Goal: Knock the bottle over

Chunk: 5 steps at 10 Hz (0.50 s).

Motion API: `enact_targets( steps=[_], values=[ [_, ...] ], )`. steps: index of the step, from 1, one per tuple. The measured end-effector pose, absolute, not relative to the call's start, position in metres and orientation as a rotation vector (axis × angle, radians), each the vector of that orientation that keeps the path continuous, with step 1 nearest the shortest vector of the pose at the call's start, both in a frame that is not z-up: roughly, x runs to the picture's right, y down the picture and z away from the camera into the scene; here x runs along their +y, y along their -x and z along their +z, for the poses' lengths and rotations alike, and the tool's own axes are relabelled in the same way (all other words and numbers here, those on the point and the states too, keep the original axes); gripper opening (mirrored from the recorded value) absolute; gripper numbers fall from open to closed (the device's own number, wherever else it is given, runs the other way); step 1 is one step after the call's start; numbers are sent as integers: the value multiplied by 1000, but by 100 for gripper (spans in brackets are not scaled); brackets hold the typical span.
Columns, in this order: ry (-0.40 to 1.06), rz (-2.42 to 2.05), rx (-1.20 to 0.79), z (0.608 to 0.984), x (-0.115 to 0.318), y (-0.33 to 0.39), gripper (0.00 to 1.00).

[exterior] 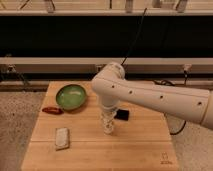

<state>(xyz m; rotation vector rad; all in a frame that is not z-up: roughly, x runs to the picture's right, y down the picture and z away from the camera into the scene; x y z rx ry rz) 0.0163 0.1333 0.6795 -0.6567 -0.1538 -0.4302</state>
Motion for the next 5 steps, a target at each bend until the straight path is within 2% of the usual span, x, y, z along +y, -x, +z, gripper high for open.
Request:
enact_targets(
  steps=[5],
  values=[
    [659, -452, -157, 682, 130, -9, 2]
  ],
)
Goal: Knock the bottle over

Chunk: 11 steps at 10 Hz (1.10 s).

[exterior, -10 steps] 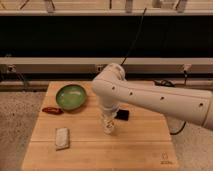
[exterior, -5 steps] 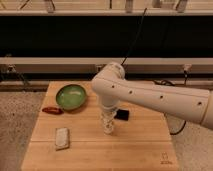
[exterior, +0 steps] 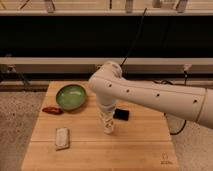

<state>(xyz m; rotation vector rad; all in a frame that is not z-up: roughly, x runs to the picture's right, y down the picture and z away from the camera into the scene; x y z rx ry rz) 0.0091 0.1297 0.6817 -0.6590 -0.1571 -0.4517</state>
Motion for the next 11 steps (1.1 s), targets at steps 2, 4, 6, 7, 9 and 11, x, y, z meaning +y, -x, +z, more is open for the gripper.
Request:
enact_targets(
  steps=[2, 4, 6, 7, 9, 11],
  values=[
    [661, -453, -157, 683, 127, -9, 2],
    [660, -458, -158, 684, 125, -7, 2],
    [658, -464, -157, 686, 123, -5, 2],
    [658, -465, -156, 686, 122, -5, 2],
    [655, -469, -156, 687, 121, -3, 2],
    [650, -477, -156, 687, 120, 3, 2]
  ],
)
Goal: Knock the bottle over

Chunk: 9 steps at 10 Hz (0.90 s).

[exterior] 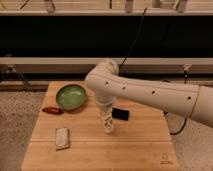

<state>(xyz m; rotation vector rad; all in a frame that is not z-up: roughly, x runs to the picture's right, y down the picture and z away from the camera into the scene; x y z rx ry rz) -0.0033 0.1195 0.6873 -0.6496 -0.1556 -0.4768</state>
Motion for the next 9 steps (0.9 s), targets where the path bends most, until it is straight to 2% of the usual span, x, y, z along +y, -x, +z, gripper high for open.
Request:
enact_targets(
  steps=[9],
  values=[
    [639, -497, -165, 688, 111, 18, 2]
  ],
)
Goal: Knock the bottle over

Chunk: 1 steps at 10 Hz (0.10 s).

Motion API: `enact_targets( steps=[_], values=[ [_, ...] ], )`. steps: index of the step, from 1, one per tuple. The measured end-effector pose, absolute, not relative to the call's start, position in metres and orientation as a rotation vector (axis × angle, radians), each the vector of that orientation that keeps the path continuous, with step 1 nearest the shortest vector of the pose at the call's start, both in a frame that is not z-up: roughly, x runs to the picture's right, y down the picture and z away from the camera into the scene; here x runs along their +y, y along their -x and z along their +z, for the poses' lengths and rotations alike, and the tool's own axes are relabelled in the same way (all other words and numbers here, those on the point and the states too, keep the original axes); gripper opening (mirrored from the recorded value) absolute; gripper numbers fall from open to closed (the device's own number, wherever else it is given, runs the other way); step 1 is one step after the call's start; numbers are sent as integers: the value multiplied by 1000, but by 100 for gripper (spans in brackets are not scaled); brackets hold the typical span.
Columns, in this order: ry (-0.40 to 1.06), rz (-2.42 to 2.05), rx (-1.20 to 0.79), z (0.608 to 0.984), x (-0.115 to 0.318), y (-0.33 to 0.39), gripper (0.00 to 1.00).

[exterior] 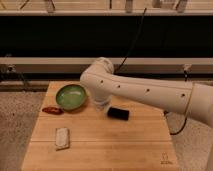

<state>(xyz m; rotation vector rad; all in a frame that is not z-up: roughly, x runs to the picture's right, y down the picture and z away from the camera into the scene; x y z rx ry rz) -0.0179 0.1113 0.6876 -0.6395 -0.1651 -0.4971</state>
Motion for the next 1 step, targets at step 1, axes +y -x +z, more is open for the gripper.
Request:
enact_targets(
  steps=[1],
  values=[
    [635, -497, -162, 689, 109, 16, 2]
  ],
)
